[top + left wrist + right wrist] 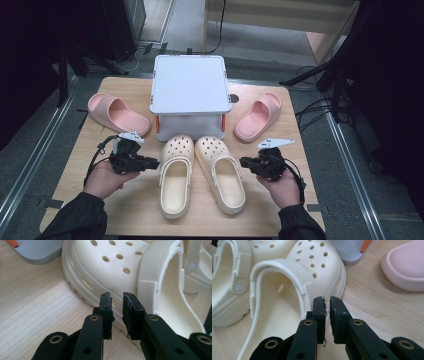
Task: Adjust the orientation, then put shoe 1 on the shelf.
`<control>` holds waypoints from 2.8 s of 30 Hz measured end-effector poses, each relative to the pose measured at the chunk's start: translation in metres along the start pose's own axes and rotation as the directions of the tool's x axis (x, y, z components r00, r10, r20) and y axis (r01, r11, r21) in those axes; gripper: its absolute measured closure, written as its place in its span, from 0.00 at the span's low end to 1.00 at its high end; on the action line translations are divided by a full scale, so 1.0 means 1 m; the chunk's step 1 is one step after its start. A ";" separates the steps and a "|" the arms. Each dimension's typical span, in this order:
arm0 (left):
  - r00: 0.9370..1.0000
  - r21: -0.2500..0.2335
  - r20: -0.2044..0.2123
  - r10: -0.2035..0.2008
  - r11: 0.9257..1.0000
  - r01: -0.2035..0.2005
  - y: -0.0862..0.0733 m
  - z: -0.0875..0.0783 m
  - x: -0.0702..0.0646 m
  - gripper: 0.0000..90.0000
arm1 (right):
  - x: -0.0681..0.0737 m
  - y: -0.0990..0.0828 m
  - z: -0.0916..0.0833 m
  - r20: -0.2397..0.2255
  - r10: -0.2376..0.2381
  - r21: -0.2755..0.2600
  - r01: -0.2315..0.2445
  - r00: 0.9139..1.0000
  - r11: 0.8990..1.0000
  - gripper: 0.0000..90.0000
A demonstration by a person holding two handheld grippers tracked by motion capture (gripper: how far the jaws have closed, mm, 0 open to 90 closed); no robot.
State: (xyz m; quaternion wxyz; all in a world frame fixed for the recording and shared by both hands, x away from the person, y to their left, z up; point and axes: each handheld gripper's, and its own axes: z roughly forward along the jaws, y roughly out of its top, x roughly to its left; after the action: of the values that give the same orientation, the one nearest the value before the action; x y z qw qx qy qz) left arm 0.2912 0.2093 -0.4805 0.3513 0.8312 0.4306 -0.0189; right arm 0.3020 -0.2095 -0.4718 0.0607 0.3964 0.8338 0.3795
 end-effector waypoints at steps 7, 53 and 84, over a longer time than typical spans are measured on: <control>1.000 0.011 0.021 -0.018 1.000 0.018 0.001 0.004 0.007 0.84 | -0.004 -0.002 0.016 0.008 -0.013 0.057 0.012 1.000 0.998 0.86; 0.995 0.057 0.093 -0.046 0.998 0.041 -0.004 0.017 -0.003 0.88 | 0.007 0.000 0.054 -0.090 0.041 0.032 -0.038 0.995 0.999 0.91; 0.998 -0.102 0.055 -0.013 0.995 0.018 0.040 -0.033 -0.016 0.92 | 0.025 0.016 0.018 -0.091 0.035 -0.058 -0.040 0.995 0.997 0.78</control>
State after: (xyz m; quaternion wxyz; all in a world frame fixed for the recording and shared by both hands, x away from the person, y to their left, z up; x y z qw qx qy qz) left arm 0.3012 0.2026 -0.4272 0.4050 0.8078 0.4277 -0.0221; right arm 0.3025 -0.1751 -0.4683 0.0278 0.3926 0.8163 0.4228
